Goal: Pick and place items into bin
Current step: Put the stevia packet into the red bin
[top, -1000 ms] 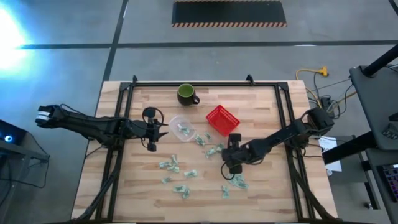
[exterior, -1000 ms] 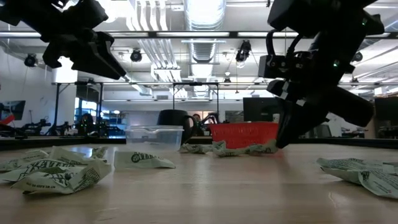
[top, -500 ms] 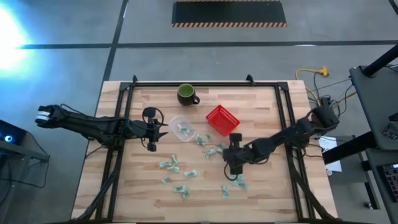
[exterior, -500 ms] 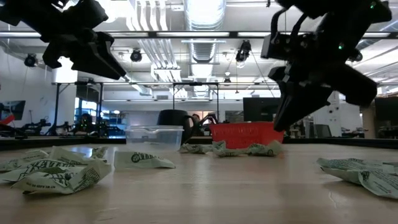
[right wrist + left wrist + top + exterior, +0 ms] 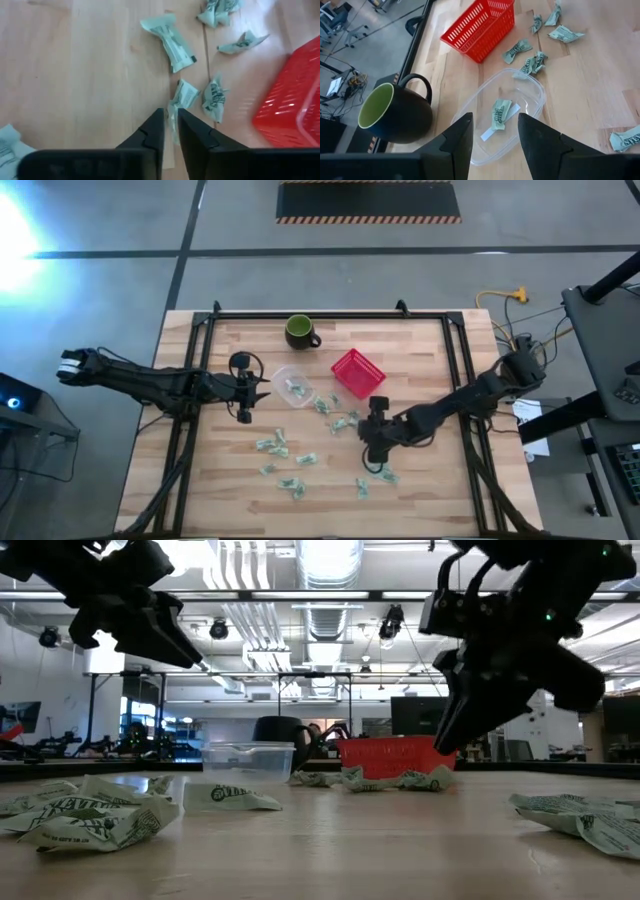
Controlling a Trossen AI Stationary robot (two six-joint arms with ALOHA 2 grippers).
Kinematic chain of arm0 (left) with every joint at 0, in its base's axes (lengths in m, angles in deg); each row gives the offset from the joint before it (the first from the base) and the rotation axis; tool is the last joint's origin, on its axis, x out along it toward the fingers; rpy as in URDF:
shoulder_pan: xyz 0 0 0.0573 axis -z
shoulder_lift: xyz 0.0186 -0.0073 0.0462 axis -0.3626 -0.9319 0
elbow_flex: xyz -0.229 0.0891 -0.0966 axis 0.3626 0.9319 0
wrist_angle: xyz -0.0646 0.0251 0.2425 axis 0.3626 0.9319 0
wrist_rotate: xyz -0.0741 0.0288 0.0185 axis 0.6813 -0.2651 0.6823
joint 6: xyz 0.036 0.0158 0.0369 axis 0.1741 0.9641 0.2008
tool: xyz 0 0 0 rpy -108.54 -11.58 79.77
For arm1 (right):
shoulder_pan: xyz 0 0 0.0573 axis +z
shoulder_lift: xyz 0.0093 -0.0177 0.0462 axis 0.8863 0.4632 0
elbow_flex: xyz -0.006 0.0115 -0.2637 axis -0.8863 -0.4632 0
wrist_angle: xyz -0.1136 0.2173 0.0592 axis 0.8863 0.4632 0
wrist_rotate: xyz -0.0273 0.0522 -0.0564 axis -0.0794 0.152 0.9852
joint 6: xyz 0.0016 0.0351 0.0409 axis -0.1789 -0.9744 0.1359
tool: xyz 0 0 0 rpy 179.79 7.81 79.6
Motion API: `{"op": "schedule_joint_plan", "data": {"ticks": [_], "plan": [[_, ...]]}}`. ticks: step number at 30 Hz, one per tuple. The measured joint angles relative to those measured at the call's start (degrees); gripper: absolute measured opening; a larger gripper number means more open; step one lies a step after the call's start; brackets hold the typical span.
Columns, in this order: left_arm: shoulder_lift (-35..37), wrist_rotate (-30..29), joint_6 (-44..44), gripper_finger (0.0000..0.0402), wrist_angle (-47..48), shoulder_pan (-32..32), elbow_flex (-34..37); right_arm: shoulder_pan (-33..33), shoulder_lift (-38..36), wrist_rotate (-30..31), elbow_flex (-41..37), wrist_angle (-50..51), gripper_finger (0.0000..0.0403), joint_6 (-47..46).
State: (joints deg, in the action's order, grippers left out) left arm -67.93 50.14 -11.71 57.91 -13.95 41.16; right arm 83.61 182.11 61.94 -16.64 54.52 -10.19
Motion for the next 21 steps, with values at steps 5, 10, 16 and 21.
{"op": "schedule_joint_plan", "data": {"ticks": [5, 10, 16, 21], "plan": [[0.00, 0.02, -0.10, 0.0140, -0.06, 0.00, 0.28, -0.64, 1.30, -0.15, -0.07, 0.01, 0.0100, 0.07], [0.00, 0.02, -0.13, 0.0140, 0.00, 0.00, 0.74, -0.83, 1.30, -0.28, -0.07, -0.12, 0.0138, -0.32], [0.00, 0.02, -0.22, 0.0140, -0.08, 0.00, 0.74, -1.96, 3.36, -0.50, -0.13, -2.26, 0.0152, -0.03], [0.00, 0.02, -0.20, 0.0140, -0.06, 0.00, 0.85, -2.99, 4.72, -1.93, -0.15, -1.14, 0.0148, 0.59]]}}
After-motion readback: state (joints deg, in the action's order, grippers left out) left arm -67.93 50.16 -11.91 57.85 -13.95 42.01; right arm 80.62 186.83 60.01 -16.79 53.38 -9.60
